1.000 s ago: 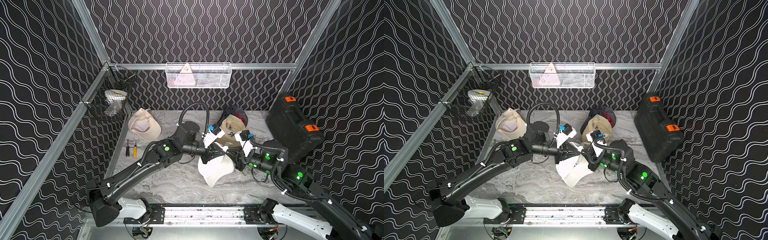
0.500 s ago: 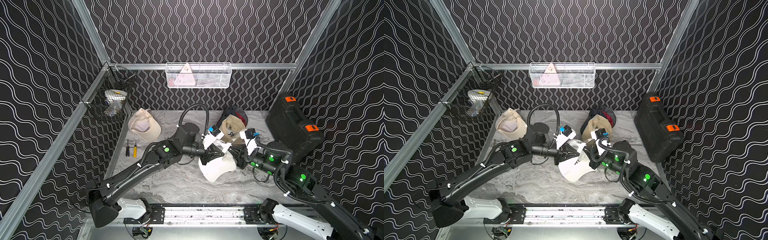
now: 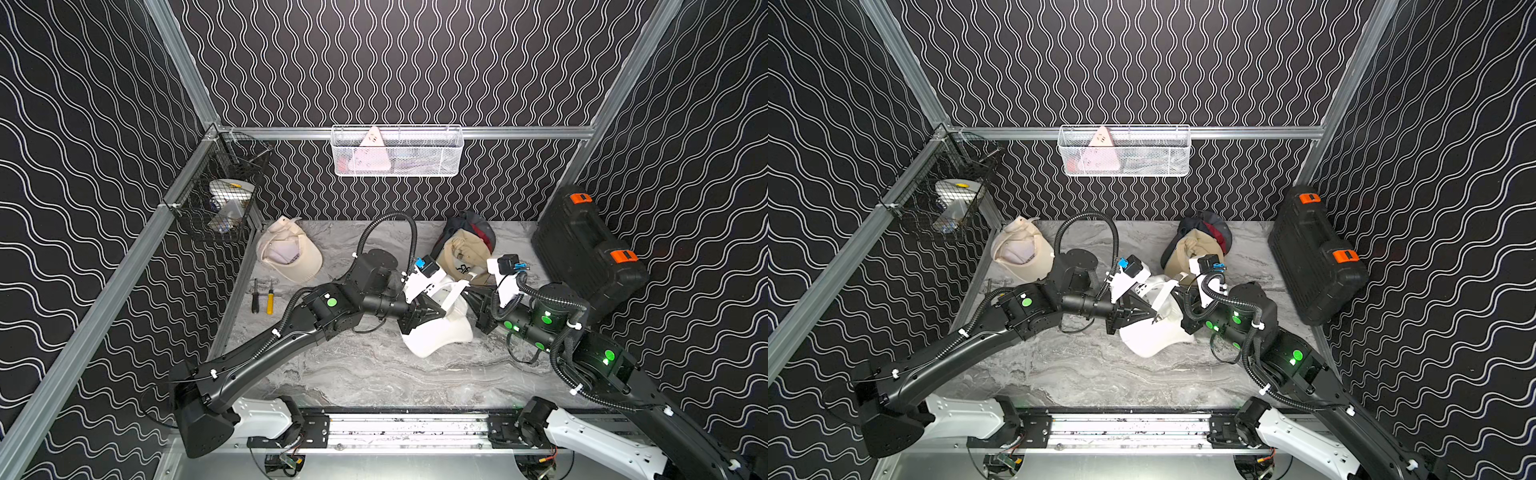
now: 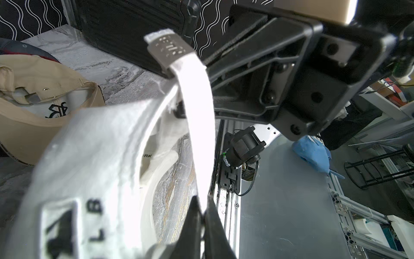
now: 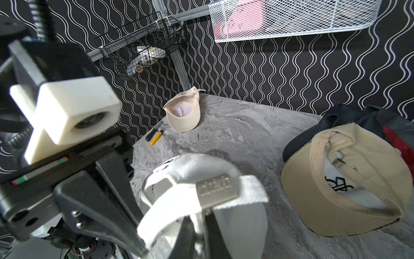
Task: Open the adjustable buckle of the baseball cap
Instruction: Pull the adjustable strap on the baseball cap.
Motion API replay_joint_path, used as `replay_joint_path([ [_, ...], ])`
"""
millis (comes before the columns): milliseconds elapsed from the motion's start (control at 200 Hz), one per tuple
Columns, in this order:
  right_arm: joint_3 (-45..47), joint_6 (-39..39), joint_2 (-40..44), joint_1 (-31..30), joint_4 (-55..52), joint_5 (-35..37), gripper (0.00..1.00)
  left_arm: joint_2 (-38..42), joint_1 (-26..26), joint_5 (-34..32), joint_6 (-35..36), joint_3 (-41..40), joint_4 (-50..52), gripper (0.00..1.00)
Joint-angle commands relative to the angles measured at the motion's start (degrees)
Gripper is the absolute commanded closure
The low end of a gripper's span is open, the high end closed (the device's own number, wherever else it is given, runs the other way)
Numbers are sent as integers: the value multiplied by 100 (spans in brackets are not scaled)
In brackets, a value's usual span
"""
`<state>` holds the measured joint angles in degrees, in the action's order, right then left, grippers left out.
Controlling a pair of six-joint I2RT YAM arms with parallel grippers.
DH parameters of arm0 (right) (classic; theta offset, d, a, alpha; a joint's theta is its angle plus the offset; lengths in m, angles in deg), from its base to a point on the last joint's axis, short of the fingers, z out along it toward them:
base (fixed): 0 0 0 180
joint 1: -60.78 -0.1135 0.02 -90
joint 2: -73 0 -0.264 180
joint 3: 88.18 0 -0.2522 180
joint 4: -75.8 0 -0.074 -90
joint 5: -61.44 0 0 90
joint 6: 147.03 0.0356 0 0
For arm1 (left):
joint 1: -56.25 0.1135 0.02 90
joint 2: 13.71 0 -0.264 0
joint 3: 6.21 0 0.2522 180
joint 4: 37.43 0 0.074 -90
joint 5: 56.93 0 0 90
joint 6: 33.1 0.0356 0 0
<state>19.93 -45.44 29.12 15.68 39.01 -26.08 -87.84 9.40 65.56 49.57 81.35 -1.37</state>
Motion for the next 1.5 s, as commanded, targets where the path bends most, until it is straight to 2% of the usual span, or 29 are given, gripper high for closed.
replay_joint_path([
  [0,-67,80,-3,6,193,267,100,49,0,-32,100,-54,16,97],
  [680,-223,346,-213,85,-372,1339,100,378,-6,-249,299,-477,239,98],
  [916,-147,370,-182,109,-409,1122,100,602,-4,-625,184,-630,-85,100],
  [1106,-41,308,-328,110,-568,610,100,536,6,-870,109,-492,-326,100],
  [1496,289,300,-308,111,-720,439,82,263,44,-994,-20,-497,-807,100],
])
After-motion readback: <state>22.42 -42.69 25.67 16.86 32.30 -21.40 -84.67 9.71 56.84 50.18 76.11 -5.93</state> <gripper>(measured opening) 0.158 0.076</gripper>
